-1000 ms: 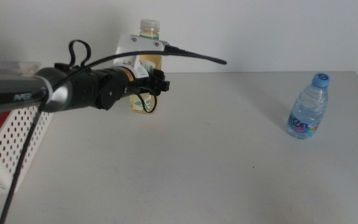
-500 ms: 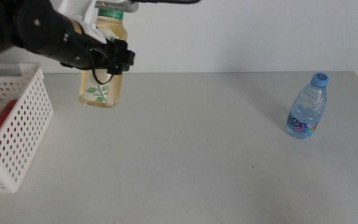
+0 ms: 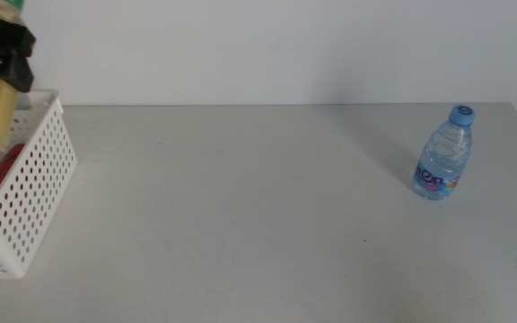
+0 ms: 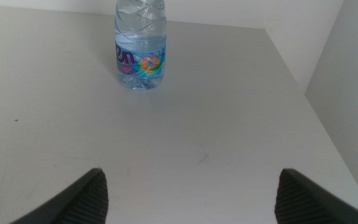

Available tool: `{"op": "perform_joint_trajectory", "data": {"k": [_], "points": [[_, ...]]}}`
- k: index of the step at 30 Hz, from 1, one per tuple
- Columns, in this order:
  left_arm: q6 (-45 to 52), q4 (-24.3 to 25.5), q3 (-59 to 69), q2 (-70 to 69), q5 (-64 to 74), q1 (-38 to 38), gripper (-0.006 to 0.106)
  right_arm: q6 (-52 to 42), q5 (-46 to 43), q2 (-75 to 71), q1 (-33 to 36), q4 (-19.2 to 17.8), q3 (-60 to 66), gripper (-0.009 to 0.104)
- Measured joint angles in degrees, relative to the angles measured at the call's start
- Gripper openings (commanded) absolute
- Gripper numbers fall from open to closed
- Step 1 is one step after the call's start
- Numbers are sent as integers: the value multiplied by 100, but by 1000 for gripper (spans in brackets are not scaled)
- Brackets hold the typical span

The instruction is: Use arms to grab the bottles and put them into the dustbin to the left of the table.

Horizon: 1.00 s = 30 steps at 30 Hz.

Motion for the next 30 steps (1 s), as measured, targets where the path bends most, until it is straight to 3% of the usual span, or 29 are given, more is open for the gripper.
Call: {"op": "perform_joint_trajectory", "data": {"k": [11, 24, 27, 30], "points": [[740, 75, -51, 463, 167, 1523, -2, 0, 0, 0, 0, 0, 0, 75], [845, 360, -51, 2149, -493, 1690, -2, 0, 0, 0, 0, 5, 0, 75], [845, 366, -51, 2393, -499, 1690, 3, 0, 0, 0, 0, 5, 0, 75], [852, 345, -51, 2571, -507, 1690, 16, 0, 0, 0, 0, 5, 0, 75]]}}
